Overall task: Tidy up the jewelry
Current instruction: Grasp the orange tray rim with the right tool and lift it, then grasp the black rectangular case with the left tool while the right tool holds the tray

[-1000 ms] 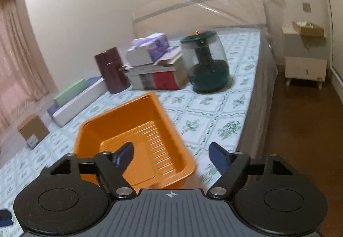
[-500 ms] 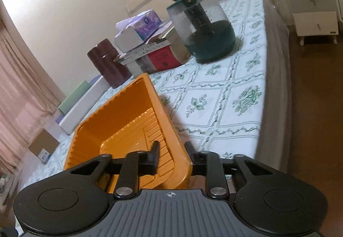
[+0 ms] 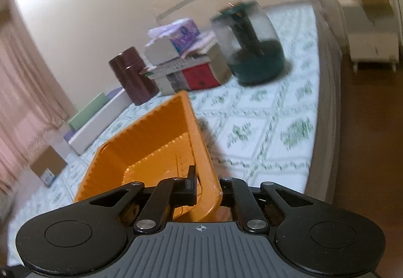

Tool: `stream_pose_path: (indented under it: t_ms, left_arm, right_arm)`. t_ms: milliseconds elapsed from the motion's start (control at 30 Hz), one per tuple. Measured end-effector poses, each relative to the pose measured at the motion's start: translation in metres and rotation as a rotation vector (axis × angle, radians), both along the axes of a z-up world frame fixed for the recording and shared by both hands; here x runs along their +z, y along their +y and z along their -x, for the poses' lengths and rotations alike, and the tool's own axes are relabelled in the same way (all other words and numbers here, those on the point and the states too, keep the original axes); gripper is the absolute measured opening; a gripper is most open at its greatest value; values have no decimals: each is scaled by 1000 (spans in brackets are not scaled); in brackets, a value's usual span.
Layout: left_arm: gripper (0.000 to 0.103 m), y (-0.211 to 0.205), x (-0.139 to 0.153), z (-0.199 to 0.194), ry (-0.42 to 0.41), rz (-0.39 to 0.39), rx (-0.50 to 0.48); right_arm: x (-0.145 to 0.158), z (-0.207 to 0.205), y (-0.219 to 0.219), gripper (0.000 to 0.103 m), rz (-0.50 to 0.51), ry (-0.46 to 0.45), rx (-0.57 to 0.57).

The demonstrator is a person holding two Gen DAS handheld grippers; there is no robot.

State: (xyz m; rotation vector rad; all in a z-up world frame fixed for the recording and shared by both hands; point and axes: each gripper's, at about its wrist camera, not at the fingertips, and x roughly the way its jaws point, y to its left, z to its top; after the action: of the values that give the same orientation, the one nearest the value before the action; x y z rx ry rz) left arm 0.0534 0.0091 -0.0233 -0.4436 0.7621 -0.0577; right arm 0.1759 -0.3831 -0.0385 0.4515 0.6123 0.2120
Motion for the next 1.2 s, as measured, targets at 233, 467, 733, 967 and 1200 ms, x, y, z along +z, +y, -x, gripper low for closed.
stream_pose_path:
  t_ms: [233, 467, 733, 967, 1200]
  left_arm:
    - [89, -3, -3, -13, -40, -92, -75]
    - [68, -26, -10, -24, -75, -187, -235]
    - [35, -54, -28, -40, -55, -332, -350]
    - [21, -59, -36, -40, -40, -372, -361]
    - [20, -53, -8, -40, -92, -294, -325]
  right_arm:
    - [31, 7, 32, 6, 219, -121, 79]
    - [45, 13, 52, 6, 397, -228, 150]
    - [48, 21, 67, 6, 537, -307, 214]
    - [49, 24, 75, 6, 569, -327, 223]
    - [51, 29, 77, 6, 589, -341, 235]
